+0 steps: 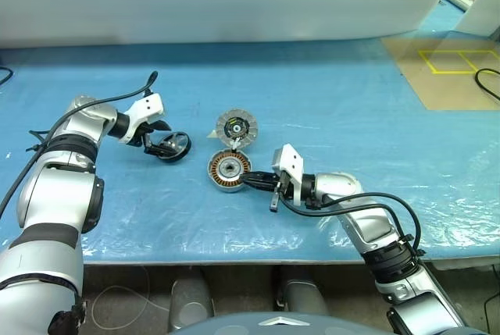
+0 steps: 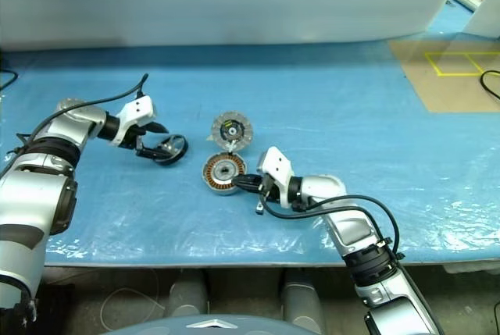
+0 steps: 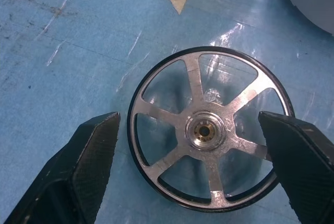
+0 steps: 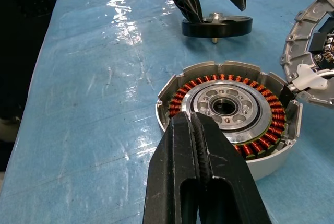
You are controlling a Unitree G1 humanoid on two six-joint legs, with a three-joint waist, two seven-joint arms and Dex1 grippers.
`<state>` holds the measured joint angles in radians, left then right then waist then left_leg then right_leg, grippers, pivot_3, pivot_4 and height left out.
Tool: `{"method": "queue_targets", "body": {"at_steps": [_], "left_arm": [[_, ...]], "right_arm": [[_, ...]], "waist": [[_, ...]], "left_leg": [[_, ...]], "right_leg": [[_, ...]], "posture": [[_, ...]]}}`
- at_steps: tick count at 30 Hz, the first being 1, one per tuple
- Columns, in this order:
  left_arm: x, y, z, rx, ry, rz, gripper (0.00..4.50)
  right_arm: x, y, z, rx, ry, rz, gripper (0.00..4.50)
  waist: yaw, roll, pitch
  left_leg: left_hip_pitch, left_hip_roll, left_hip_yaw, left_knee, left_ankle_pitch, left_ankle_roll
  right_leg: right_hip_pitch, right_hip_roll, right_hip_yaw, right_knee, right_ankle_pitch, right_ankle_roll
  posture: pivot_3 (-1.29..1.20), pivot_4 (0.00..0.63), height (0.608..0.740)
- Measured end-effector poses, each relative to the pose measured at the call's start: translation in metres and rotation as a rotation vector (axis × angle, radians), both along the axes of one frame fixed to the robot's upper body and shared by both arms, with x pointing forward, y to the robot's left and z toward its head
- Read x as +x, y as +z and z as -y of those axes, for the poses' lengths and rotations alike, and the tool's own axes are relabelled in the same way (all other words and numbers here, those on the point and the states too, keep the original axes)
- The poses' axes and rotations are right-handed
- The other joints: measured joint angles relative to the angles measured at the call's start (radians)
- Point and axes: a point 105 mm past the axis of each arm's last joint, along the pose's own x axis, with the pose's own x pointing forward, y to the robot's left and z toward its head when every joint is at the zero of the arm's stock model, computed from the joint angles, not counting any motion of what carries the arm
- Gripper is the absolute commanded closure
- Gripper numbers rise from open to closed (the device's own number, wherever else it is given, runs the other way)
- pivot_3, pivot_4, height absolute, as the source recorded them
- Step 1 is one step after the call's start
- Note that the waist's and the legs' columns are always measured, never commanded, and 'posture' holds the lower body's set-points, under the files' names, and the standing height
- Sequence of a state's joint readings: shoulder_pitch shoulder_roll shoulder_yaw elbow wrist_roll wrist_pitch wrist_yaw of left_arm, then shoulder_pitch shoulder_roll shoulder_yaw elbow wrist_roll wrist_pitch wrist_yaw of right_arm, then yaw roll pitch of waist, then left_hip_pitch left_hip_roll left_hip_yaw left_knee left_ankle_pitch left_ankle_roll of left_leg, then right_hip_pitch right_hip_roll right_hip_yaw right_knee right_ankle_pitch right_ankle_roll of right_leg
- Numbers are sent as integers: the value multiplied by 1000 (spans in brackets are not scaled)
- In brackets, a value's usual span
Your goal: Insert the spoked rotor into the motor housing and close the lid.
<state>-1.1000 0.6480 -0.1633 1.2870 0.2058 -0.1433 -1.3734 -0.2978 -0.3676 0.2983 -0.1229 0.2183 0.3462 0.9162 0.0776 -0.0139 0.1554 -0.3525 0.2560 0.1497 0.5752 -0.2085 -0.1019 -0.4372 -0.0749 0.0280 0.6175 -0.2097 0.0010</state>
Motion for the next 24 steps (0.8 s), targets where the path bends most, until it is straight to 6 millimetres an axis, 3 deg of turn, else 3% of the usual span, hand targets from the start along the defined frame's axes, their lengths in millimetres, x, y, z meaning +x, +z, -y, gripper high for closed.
{"method": "queue_targets", "body": {"at_steps": [1, 7, 24], "left_arm": [[0, 0, 0, -2, -1, -4, 0], [-1, 0, 0, -7, 1, -11, 1895], [-5, -2, -4, -4, 15, -70, 1895]], "right_arm": [[0, 0, 0, -1, 0, 2, 4483], [0, 0, 0, -4, 3, 7, 4500], [0, -2, -1, -16, 5, 9, 4500]], "waist": [[0, 0, 0], [0, 0, 0], [0, 0, 0]], "left_leg": [[0, 0, 0, 0, 0, 0], [0, 0, 0, 0, 0, 0], [0, 0, 0, -2, 0, 0]], "right_leg": [[0, 0, 0, 0, 0, 0], [0, 0, 0, 0, 0, 0], [0, 0, 0, -2, 0, 0]], "posture": [[0, 150, 740], [0, 150, 740], [0, 150, 740]]}}
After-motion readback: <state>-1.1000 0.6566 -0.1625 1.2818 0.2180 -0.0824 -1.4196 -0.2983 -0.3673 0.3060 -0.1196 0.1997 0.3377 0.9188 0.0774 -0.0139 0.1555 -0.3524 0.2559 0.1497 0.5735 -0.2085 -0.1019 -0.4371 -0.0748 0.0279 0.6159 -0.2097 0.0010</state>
